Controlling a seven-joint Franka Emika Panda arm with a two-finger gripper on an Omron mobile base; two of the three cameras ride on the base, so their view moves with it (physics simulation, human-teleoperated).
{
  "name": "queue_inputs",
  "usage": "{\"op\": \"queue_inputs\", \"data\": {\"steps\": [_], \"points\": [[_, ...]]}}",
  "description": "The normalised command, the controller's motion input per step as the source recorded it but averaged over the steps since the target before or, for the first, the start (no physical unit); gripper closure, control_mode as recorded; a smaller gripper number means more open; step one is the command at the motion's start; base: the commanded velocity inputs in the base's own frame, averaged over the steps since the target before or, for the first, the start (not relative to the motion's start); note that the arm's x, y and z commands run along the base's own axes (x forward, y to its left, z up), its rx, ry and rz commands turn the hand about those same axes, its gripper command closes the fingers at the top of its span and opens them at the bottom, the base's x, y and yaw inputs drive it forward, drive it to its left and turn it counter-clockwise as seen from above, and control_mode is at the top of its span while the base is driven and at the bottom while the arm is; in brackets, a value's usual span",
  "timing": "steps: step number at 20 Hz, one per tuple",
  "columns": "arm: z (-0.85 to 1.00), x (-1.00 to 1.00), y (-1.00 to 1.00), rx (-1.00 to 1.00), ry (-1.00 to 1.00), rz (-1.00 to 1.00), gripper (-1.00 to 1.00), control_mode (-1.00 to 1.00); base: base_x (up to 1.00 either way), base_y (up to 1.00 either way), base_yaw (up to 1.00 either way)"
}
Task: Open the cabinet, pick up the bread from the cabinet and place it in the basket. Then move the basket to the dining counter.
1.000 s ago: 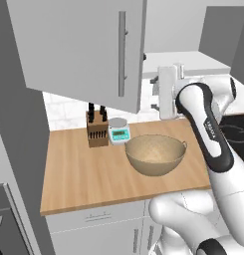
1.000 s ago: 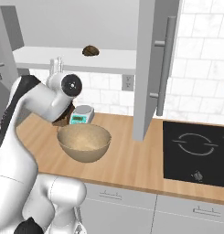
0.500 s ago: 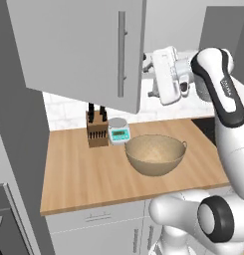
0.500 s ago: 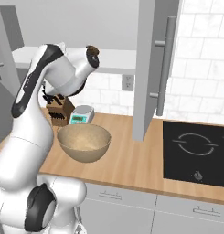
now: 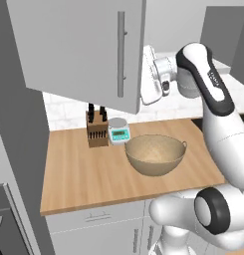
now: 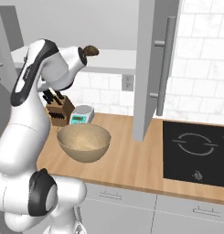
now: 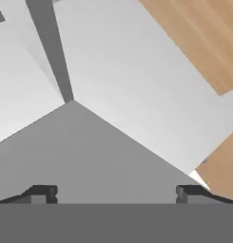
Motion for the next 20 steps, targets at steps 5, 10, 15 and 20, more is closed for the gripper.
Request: {"op": "queue_inputs", "data": {"steps": [5,10,15,20], "points": [[0.00,-0.45,0.47,0.21,0.07,0.17,-1.00,-1.00,0.00,0.00,0.00],[0.00,-0.56,0.62,0.12,0.17,0.15,-1.00,-1.00,0.00,0.00,0.00],[0.00,-0.54,0.91,0.01,0.21,0.14,-1.00,-1.00,0.00,0.00,0.00],[0.00,-0.38,1.00,0.00,0.20,0.07,-1.00,-1.00,0.00,0.00,0.00]]}}
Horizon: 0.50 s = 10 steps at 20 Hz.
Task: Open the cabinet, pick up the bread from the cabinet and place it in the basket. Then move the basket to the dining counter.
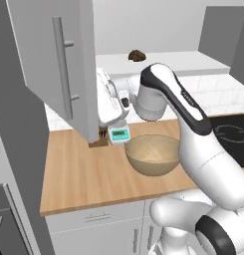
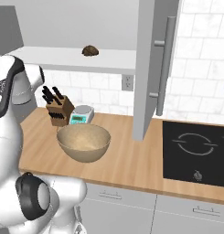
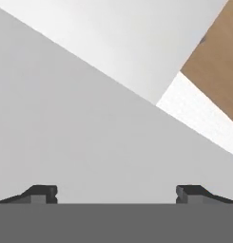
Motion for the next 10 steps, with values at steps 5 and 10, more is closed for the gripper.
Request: {"op": "queue_inputs", "data": {"steps": [5,10], "points": [[0.00,-0.11,1.00,-0.01,0.21,0.00,-1.00,-1.00,0.00,0.00,0.00],[-0.03,0.00,0.35,-0.01,0.19,0.00,-1.00,-1.00,0.00,0.00,0.00]]}}
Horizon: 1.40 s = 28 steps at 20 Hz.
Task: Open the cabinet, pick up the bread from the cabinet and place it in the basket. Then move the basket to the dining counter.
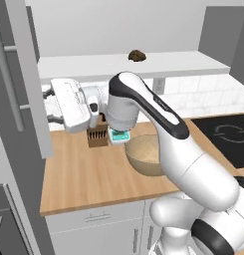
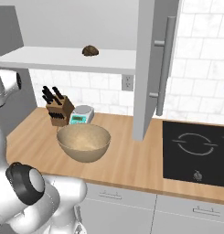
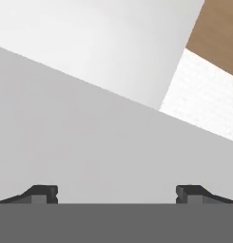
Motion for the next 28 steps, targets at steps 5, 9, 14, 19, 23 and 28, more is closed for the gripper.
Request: {"op": "queue_inputs", "data": {"steps": [5,9,14,19,23,28], "points": [[-0.18,0.07,-0.45,0.00,0.10,0.00,-1.00,-1.00,0.00,0.00,0.00],[-0.29,0.37,-1.00,-0.01,0.03,0.00,-1.00,-1.00,0.00,0.00,0.00],[-0.58,0.71,-0.92,-0.23,-0.13,0.08,-1.00,-1.00,0.00,0.00,0.00],[-0.82,0.58,-0.63,-0.58,-0.36,0.26,-1.00,-1.00,0.00,0.00,0.00],[-0.83,0.24,-0.62,-0.63,-0.52,0.34,-1.00,-1.00,0.00,0.00,0.00],[-0.94,-0.06,-0.49,-0.53,-0.67,0.23,-1.00,-1.00,0.00,0.00,0.00]]}}
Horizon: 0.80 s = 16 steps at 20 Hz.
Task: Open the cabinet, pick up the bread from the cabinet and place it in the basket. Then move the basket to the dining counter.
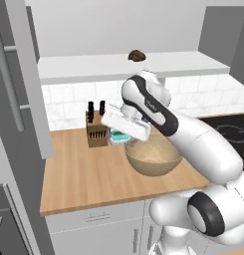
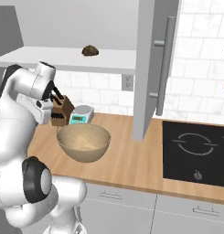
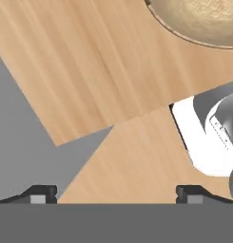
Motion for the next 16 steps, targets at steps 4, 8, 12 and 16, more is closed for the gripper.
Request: {"op": "queue_inputs", "data": {"steps": [4,8,12,16], "points": [[-0.98,0.00,-0.39,-0.50,-0.70,0.21,-1.00,-1.00,0.00,0.00,0.00],[-0.33,0.12,-0.80,-0.21,-0.79,0.08,-1.00,-1.00,0.00,0.00,0.00],[0.76,0.27,-0.52,0.09,-0.39,0.15,-1.00,-1.00,0.00,0.00,0.00],[0.93,0.00,-0.20,0.02,-0.07,0.11,-1.00,-1.00,0.00,0.00,0.00]]}}
